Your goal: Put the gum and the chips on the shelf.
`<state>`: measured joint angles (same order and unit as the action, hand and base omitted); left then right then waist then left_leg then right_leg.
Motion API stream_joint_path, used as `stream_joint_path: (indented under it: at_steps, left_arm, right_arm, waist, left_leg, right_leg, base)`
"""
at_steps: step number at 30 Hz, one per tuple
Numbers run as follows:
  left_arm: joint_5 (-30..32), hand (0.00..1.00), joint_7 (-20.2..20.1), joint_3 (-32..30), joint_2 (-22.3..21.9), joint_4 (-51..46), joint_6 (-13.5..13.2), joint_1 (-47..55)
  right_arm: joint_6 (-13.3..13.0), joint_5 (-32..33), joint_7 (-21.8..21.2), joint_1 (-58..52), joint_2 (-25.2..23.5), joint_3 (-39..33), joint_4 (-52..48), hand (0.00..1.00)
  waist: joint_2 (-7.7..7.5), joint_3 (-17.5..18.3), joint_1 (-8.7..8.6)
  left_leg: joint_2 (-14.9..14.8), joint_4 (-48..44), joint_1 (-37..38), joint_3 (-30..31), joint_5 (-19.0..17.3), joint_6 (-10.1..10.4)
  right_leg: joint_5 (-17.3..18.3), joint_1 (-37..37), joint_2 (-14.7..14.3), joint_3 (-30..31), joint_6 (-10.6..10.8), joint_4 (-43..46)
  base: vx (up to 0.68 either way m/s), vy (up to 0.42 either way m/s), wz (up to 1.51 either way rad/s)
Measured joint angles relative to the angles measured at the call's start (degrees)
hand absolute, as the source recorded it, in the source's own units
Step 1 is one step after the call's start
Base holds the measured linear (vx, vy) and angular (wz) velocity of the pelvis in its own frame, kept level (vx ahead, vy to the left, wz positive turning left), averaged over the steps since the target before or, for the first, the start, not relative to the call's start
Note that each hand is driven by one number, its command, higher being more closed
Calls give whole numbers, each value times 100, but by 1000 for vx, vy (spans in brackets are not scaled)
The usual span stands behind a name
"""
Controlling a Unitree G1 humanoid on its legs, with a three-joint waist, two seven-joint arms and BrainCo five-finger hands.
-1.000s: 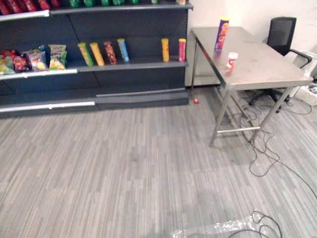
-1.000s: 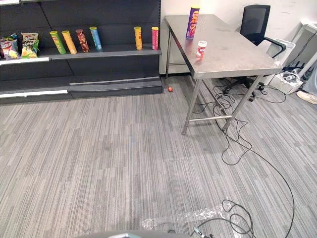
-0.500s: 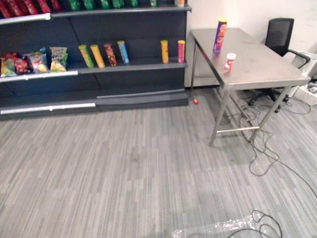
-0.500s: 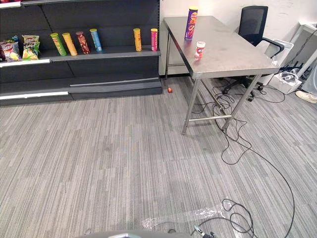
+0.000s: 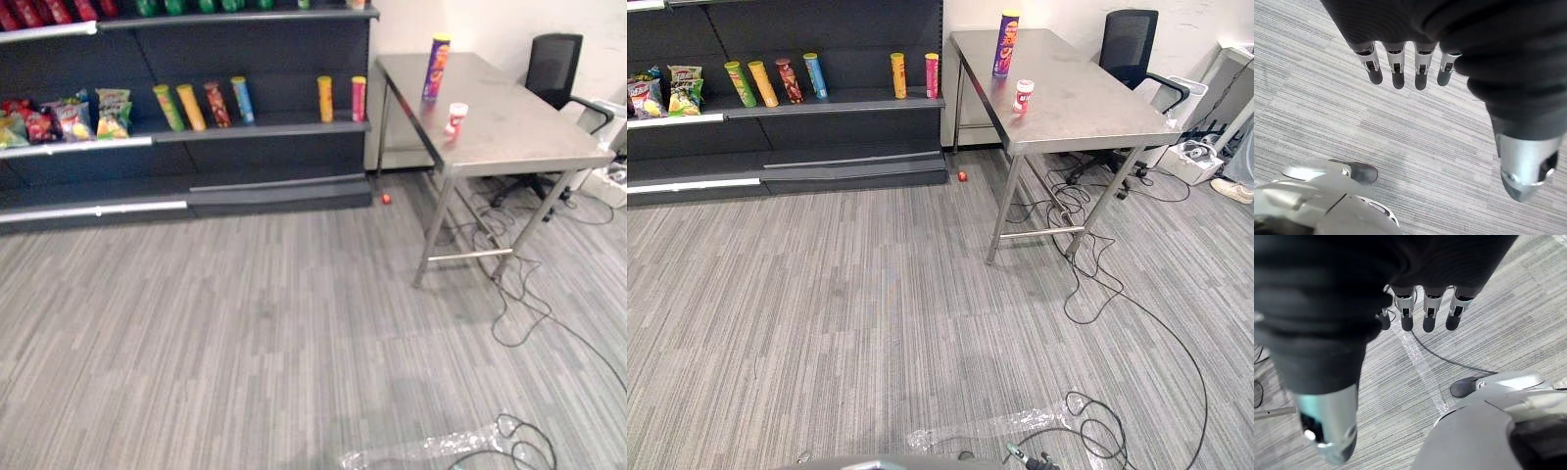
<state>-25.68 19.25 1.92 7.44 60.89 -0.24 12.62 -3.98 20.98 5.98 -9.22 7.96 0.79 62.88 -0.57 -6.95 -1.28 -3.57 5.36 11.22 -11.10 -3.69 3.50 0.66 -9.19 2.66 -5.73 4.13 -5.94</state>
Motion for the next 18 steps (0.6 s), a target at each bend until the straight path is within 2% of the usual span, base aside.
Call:
stream_joint_path:
  at_steps: [5, 8, 13, 16, 18]
  left_arm:
    - [223, 0, -222, -3, 2, -107, -190, 78]
    - [224, 0, -403, -16, -8, -195, -306, 175]
    - [477, 0, -601, -416, -129, -168, -455, 172]
    - [584, 0, -655, -759, -244, -188, -466, 168]
    - [582, 0, -692, -923, -285, -240, -467, 166]
  right_arm:
    - [-60, -83, 1, -107, -6, 3, -296, 0]
    - [-351, -12, -225, -192, -29, -50, -362, 0]
    - [-497, 64, -432, -166, -150, -397, -274, 0]
    - [-513, 159, -471, -93, -225, -628, -271, 0]
    - [-623, 158, -416, -39, -312, -790, -274, 0]
  waist:
    - [7, -56, -4]
    - [32, -110, -4]
    - [55, -176, -4]
    - [64, -281, -14]
    - [46, -366, -14]
  left_leg:
    - [-3, -1, 9, -1, -2, 3]
    - [-3, -2, 19, -4, -4, 6]
    - [1, -1, 20, 1, -3, 5]
    - [1, -2, -11, 41, 11, 10]
    - [5, -168, -141, 80, -75, 41]
  right_leg:
    - [0, -10, -1, 1, 0, 1]
    - [1, -27, 2, 2, 0, 17]
    - [34, -11, 19, -10, -28, 127]
    - [301, 253, 52, -36, -40, 657]
    - [558, 488, 106, -88, -62, 1079]
  base:
    - [0, 0, 0]
    - [0, 0, 0]
    - [0, 0, 0]
    - [-47, -16, 8]
    - [-59, -29, 14]
